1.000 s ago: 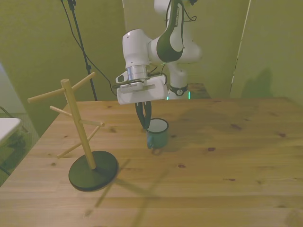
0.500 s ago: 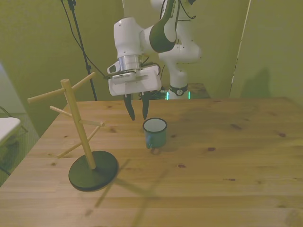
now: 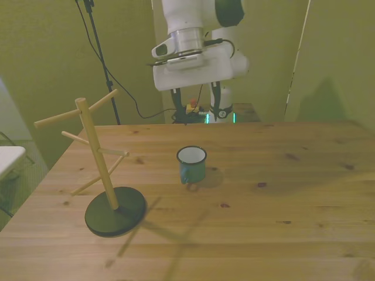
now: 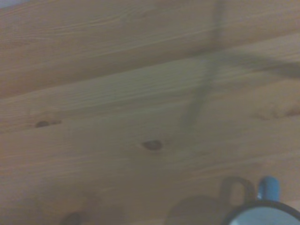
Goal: Unload the mug
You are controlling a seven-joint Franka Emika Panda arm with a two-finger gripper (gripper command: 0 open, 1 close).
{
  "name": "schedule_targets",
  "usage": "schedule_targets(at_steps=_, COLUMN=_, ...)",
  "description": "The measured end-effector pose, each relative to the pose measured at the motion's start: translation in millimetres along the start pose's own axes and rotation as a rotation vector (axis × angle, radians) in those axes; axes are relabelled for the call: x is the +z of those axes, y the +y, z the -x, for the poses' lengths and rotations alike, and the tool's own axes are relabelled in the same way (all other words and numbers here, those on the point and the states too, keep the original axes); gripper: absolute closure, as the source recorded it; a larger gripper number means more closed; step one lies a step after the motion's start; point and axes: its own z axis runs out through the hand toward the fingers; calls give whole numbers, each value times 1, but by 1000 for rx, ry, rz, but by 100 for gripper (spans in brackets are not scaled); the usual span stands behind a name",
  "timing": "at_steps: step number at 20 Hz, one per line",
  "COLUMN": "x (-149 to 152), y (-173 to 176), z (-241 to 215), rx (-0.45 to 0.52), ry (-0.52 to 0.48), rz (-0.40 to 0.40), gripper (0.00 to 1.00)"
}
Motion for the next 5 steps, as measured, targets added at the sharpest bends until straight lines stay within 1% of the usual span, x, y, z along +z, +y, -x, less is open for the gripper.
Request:
schedule_targets(at_steps=3, x=27, y=-44, z=13, rx=-73, ry=-51, rz=37, gripper=0)
schedule_targets(at_steps=5, x=38, y=-61, z=17, rx=-103, ry=-76, rz=51, gripper=0)
